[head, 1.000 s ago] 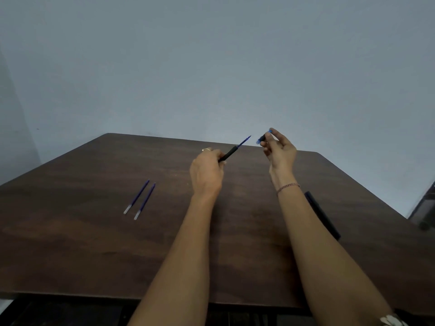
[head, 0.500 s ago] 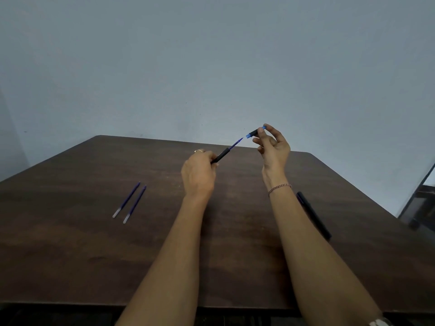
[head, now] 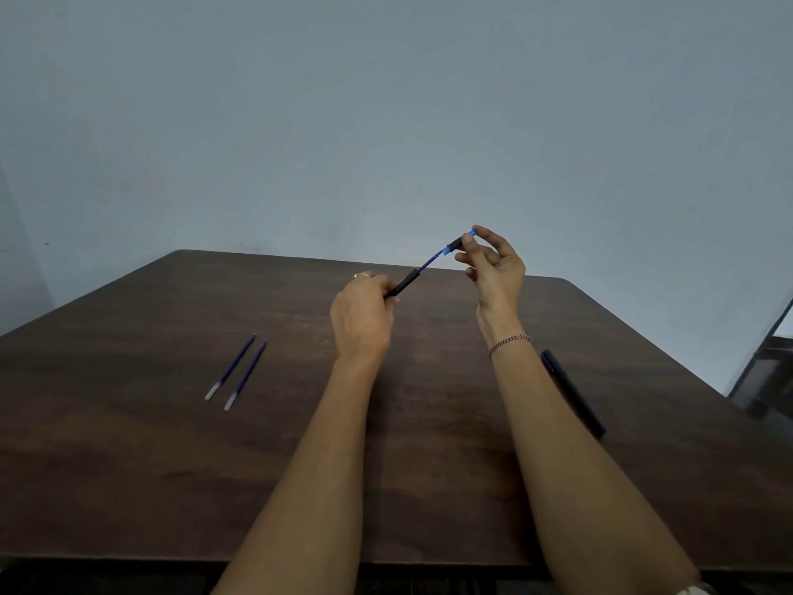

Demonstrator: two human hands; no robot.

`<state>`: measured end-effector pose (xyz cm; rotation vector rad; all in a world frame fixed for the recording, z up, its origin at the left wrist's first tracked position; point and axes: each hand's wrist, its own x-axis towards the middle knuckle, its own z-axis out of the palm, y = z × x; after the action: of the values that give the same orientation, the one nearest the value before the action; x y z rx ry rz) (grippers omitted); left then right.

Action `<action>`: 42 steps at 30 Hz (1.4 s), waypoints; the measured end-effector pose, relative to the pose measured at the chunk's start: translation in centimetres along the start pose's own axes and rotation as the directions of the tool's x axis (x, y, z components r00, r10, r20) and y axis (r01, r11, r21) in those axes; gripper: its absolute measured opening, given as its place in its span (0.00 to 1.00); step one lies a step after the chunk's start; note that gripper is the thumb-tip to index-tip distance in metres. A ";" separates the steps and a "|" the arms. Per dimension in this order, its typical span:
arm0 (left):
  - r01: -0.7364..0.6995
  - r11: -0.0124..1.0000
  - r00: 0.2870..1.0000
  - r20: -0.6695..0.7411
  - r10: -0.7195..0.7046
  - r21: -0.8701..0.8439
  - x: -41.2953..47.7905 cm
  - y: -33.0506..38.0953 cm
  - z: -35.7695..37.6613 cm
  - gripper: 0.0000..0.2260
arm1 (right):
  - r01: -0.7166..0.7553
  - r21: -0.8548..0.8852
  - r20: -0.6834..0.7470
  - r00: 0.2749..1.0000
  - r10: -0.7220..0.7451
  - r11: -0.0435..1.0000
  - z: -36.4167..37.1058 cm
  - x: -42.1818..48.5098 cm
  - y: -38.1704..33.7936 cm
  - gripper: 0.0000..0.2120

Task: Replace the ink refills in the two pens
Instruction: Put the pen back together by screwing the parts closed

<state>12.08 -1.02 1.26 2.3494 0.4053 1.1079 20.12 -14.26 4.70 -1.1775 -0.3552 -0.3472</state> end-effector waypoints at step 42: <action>0.005 1.000 1.000 -0.016 -0.004 0.017 -0.4 0.2 -0.2 0.06 | 0.020 -0.089 0.068 0.998 -0.014 0.996 -0.7 -0.4 -0.7 0.08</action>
<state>11.67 -1.28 1.27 2.3547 0.4271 1.1255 19.52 -15.11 4.92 -1.2766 -0.4123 -0.3413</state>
